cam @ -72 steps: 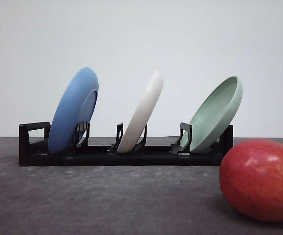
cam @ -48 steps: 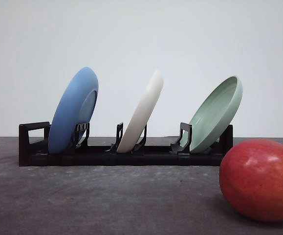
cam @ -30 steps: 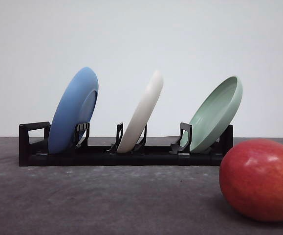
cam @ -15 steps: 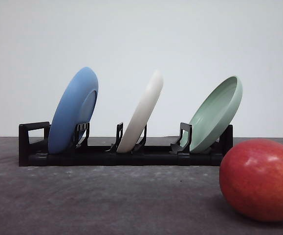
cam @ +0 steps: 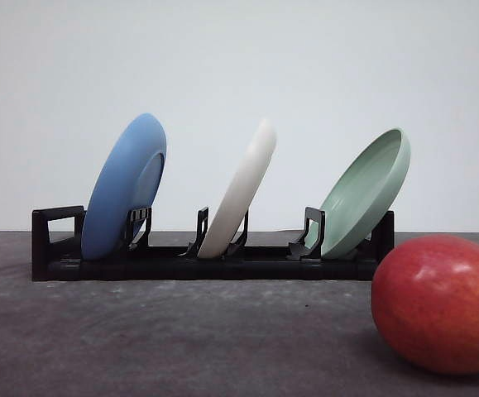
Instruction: Place pomegranate in white plate
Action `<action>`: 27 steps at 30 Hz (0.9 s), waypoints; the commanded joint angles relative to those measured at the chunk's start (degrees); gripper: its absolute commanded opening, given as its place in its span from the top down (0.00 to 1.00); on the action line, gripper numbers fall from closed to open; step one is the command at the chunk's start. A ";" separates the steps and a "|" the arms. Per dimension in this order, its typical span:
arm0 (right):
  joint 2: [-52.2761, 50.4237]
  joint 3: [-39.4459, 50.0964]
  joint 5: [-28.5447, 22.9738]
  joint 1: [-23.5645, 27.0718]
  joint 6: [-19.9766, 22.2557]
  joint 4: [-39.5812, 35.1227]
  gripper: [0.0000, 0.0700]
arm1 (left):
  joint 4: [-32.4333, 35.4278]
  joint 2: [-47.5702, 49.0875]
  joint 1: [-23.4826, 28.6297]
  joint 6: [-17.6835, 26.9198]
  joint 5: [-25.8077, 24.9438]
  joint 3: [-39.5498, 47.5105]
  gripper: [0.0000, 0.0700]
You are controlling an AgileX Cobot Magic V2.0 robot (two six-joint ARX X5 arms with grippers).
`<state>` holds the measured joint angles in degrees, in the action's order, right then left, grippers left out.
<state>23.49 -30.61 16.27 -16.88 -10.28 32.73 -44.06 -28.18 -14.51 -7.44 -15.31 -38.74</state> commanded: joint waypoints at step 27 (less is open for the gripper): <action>0.11 -0.79 0.04 -0.24 0.44 -0.61 0.57 | 41.70 -31.98 -24.44 10.01 10.10 -2.59 0.50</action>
<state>23.49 -30.61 16.32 -16.88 -10.28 32.73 -4.47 -58.83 -38.32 1.96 -5.71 -40.06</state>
